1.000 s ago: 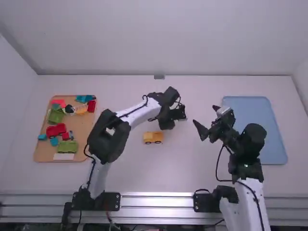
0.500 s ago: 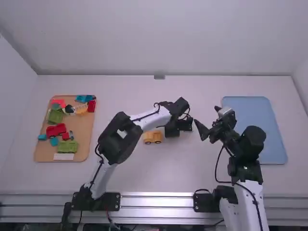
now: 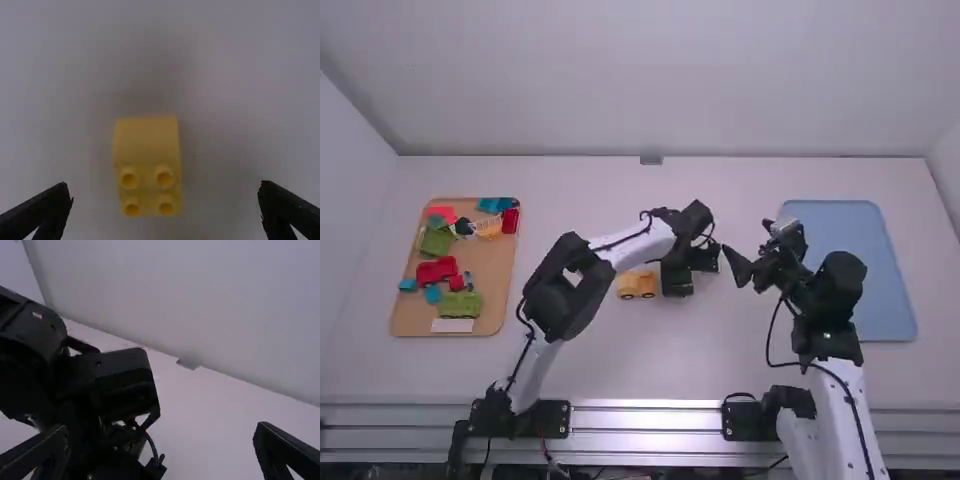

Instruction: Assemble lego blocks to make yellow taxi

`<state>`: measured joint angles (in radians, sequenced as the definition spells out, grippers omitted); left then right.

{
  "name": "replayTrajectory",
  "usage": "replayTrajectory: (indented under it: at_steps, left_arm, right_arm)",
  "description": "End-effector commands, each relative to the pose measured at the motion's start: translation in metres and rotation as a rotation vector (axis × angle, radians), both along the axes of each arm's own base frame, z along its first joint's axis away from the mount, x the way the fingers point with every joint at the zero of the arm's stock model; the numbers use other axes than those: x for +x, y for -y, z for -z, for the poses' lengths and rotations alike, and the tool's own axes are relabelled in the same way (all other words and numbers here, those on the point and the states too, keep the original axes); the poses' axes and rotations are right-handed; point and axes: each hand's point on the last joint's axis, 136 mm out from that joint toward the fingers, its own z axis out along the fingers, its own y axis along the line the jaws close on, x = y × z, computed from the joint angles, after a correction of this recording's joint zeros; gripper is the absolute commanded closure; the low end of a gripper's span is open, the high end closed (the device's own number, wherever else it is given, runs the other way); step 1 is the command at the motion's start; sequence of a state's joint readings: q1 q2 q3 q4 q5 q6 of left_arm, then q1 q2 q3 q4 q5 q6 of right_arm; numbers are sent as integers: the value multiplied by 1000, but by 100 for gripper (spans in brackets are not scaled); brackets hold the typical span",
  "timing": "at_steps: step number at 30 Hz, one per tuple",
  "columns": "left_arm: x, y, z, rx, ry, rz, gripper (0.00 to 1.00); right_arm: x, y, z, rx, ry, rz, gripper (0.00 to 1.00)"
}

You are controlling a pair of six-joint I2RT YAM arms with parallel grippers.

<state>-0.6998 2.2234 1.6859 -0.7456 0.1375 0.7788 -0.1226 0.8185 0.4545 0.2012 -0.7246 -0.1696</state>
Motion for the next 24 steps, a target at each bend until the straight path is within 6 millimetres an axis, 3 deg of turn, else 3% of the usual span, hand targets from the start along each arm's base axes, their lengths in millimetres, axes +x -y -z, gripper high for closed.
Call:
replayTrajectory:
  at_steps: [1,5,11,14,16,19,24]
  left_arm:
    - [25,-9,-28,-65,32,-65,1]
    - [43,-39,-55,-137,18,-191,1]
    - [45,-78,-89,-246,12,-263,1]
    - [37,-97,-104,-278,65,-286,1]
    - [31,-98,-109,-303,85,-281,1]
    - [5,-92,-123,-424,130,-145,1]
    - [-5,-107,-133,-619,192,-174,1]
  right_arm:
    - [7,-2,-13,-19,23,-27,1]
    - [20,-3,-4,-40,-38,-62,1]
    - [25,-35,20,-140,-53,-305,1]
    - [29,-54,37,-220,-46,-410,1]
    - [31,-60,44,-235,-58,-441,1]
    - [32,-73,63,-275,-89,-518,1]
    - [30,-86,95,-301,-134,-632,1]
